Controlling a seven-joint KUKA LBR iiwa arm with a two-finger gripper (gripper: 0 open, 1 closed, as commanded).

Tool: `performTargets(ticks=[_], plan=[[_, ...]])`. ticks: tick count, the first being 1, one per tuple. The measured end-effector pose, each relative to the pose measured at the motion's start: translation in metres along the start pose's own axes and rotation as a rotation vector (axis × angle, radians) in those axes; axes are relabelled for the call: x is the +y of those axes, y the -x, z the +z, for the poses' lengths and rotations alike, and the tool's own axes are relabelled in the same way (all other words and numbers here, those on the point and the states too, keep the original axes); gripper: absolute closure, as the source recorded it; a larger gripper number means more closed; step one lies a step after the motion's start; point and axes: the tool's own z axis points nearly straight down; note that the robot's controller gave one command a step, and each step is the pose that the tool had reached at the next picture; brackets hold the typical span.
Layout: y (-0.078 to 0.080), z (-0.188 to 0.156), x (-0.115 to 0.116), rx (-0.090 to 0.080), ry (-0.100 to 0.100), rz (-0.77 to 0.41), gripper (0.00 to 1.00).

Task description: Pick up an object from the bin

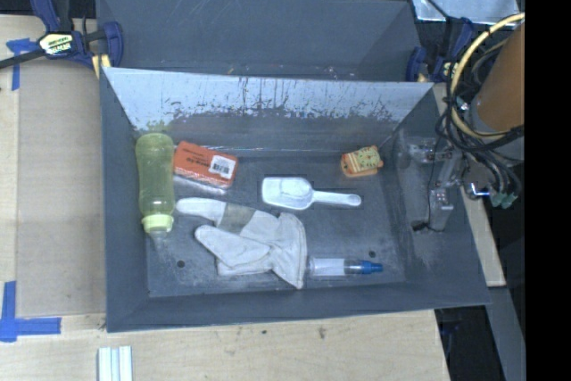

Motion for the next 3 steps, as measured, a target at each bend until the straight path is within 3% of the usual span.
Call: performTargets(ticks=[1,2,3], plan=[[0.002,-0.005,0.001,-0.009,-0.002,-0.003,0.00],[0.049,0.062,0.038,-0.014,-0.003,-0.014,0.00],[0.057,0.092,0.048,-0.004,0.002,0.000,0.00]])
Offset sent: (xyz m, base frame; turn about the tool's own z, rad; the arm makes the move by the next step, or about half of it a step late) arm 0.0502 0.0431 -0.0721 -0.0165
